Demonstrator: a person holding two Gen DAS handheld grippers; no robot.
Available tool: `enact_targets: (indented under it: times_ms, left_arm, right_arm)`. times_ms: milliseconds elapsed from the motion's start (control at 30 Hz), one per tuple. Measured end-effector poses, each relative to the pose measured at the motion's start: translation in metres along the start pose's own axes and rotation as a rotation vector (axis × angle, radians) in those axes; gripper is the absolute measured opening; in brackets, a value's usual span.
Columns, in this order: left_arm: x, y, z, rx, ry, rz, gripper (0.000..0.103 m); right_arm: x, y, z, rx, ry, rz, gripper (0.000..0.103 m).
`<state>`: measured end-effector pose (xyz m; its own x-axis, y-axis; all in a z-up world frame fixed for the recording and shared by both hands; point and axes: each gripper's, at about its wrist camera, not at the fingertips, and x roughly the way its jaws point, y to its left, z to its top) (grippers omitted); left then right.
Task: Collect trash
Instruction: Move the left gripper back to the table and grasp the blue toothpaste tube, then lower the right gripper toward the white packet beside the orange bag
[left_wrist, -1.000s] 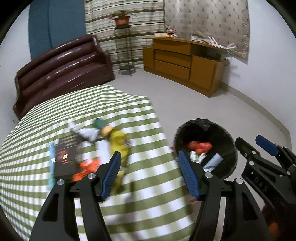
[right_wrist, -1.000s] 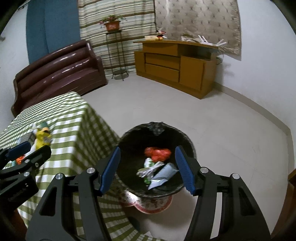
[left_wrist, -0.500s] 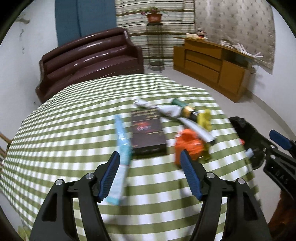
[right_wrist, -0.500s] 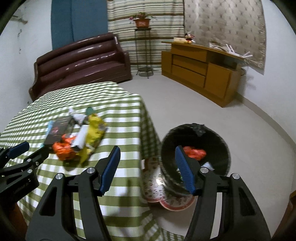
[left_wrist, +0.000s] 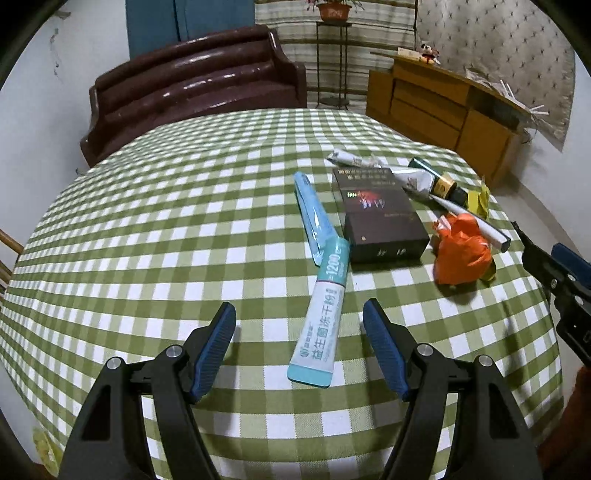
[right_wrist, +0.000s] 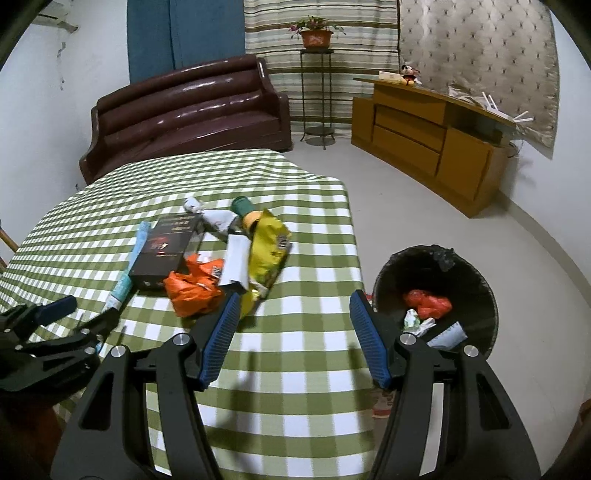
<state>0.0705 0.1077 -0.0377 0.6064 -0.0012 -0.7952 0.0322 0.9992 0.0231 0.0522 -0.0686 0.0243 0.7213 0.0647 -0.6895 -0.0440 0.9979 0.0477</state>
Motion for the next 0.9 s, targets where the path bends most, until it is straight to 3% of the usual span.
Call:
enact_targets:
  times_ms: [67, 200, 433, 733, 900]
  left_arm:
    - [0.003, 0.000, -0.001, 0.007, 0.014, -0.017, 0.069]
    - [0.003, -0.001, -0.005, 0.018, 0.010, -0.036, 0.057]
    - [0.000, -0.001, -0.007, 0.051, -0.012, -0.045, 0.023]
    - [-0.010, 0.015, -0.007, 0.003, -0.008, -0.102, 0.020]
    - [-0.014, 0.026, -0.004, -0.017, -0.023, -0.088, 0.020]
  right_arm:
    - [0.001, 0.003, 0.001, -0.004, 0.000, 0.003, 0.060]
    - [0.002, 0.005, 0.002, -0.004, 0.002, 0.004, 0.060]
    - [0.006, 0.011, 0.004, -0.012, 0.006, 0.004, 0.060]
    - [0.015, 0.020, 0.011, -0.032, 0.013, 0.010, 0.058]
    - [0.024, 0.028, 0.015, -0.048, 0.025, 0.011, 0.045]
